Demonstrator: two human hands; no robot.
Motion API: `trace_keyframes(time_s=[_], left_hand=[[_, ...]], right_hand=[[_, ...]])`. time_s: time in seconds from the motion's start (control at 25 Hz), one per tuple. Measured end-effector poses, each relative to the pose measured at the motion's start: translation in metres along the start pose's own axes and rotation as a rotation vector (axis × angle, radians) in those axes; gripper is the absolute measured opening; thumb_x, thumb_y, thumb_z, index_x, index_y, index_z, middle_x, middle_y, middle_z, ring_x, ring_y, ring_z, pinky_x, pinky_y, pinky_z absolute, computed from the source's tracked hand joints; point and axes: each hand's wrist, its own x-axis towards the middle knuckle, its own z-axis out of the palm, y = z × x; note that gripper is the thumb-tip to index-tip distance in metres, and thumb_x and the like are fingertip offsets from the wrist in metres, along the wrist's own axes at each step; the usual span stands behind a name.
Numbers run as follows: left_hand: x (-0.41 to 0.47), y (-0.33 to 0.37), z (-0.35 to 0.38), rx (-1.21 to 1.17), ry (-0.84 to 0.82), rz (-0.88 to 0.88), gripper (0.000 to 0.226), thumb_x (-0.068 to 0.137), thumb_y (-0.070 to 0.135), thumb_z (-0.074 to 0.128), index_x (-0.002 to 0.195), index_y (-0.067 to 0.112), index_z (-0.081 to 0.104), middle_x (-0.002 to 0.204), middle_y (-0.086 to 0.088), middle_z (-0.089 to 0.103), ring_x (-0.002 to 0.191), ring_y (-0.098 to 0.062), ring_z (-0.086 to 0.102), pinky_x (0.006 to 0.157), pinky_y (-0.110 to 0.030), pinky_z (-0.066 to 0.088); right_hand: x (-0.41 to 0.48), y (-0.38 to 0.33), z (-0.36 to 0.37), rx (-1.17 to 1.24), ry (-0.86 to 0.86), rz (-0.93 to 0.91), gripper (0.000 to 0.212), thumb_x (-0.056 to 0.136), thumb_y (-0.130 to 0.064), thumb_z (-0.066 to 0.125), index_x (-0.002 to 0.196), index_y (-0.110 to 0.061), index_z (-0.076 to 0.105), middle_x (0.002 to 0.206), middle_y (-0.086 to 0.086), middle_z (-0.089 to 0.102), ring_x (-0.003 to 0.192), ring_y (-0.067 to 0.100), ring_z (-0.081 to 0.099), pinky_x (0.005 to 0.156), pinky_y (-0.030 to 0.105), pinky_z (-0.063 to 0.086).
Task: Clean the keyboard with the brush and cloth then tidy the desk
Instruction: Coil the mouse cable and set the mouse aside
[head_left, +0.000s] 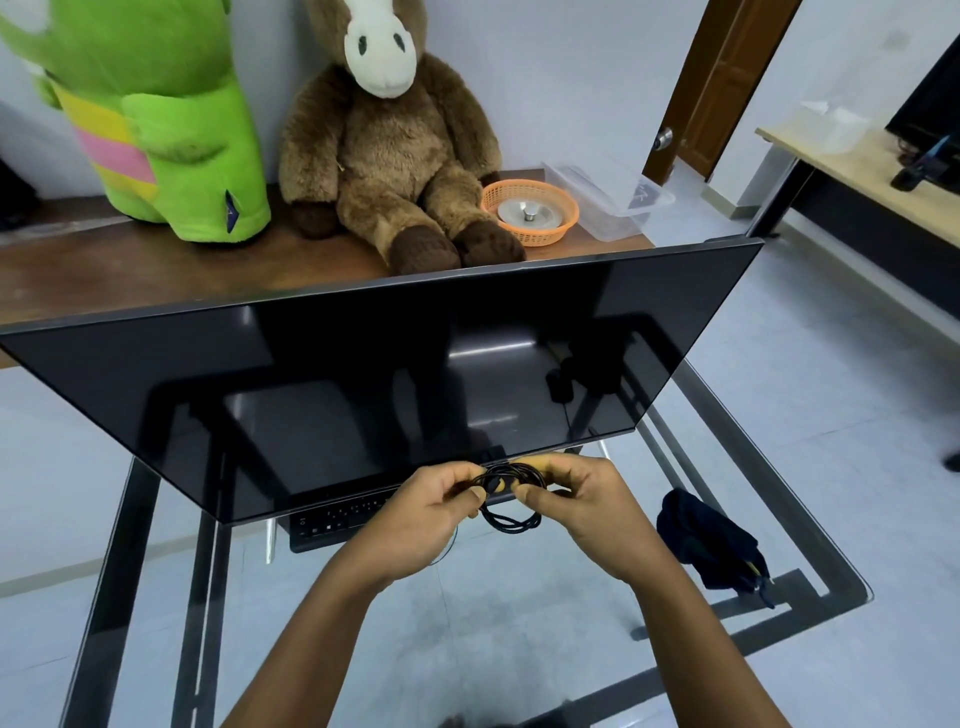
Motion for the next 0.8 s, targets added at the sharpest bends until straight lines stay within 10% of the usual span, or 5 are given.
trace_keyframes(time_s=[0.12,0.56,0.8], left_hand=[[0.001,0.001,0.004,0.108,0.024,0.043,0.023,0.099,0.018,0.047,0.092,0.027,0.067,0.082,-0.005,0.062,0.075,-0.028,0.052,0.071,-0.042,0.045],[0.0,0.006,0.019,0.009,0.135,0.103,0.039,0.099,0.035,0.055,0.074,0.005,0.052,0.068,0.005,0.043,0.061,-0.005,0.038,0.06,-0.019,0.031],[0.008,-0.012,0.023,0.222,0.192,0.138,0.026,0.096,0.036,0.06,0.074,0.022,0.059,0.062,0.011,0.05,0.054,-0.005,0.041,0.053,-0.017,0.034]], right_hand=[[0.0,0.002,0.003,0.033,0.01,-0.009,0.02,0.092,-0.007,0.067,0.102,-0.021,0.077,0.098,0.002,0.076,0.096,0.025,0.069,0.089,0.04,0.055],[0.001,0.006,0.006,-0.035,0.076,-0.051,0.014,0.089,-0.008,0.07,0.091,-0.02,0.077,0.082,0.0,0.073,0.076,0.016,0.065,0.069,0.024,0.051],[0.002,0.021,0.007,-0.123,0.081,-0.001,0.024,0.09,-0.009,0.066,0.093,-0.029,0.079,0.086,-0.011,0.074,0.084,0.007,0.068,0.078,0.026,0.054]])
